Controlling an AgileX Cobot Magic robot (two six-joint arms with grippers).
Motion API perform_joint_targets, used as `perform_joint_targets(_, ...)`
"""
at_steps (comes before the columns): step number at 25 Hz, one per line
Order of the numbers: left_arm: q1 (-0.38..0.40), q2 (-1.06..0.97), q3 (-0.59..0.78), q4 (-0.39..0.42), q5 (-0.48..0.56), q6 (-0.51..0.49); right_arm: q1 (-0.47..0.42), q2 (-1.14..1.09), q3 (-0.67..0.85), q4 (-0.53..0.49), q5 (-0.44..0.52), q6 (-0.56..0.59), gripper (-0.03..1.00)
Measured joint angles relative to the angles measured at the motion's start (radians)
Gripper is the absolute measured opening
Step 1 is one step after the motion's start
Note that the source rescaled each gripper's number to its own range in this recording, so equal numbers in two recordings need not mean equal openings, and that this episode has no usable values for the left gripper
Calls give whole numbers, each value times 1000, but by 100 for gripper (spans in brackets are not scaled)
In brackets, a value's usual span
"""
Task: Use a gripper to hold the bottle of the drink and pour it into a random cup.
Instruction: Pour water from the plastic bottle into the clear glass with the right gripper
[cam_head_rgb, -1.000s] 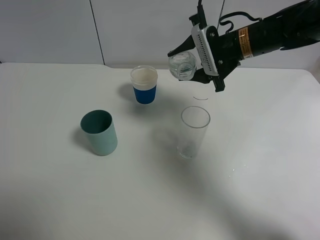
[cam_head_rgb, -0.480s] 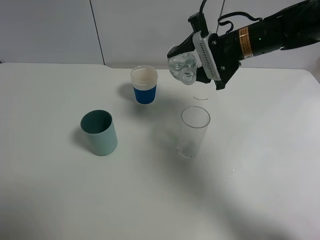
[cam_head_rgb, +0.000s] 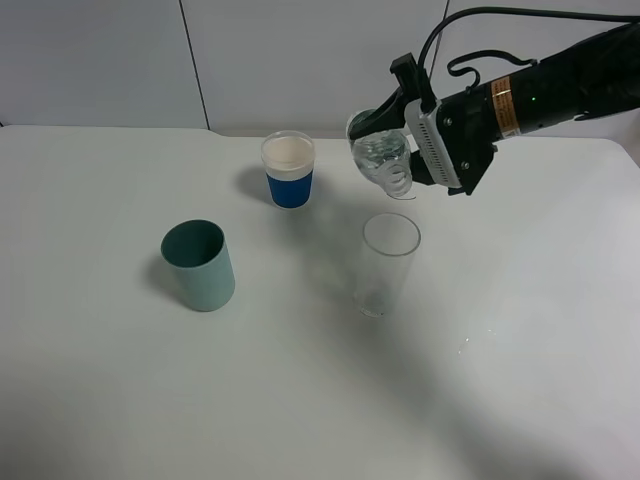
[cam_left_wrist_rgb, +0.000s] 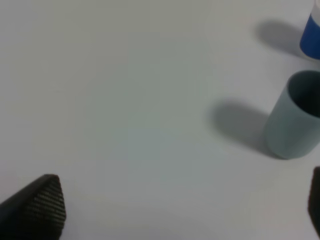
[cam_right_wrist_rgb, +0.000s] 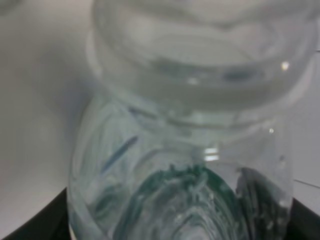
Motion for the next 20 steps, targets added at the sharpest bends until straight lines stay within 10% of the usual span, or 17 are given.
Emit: perform_joint_targets(20, 0, 0, 0, 0, 0, 0, 36, 0, 1, 0, 51, -87, 1)
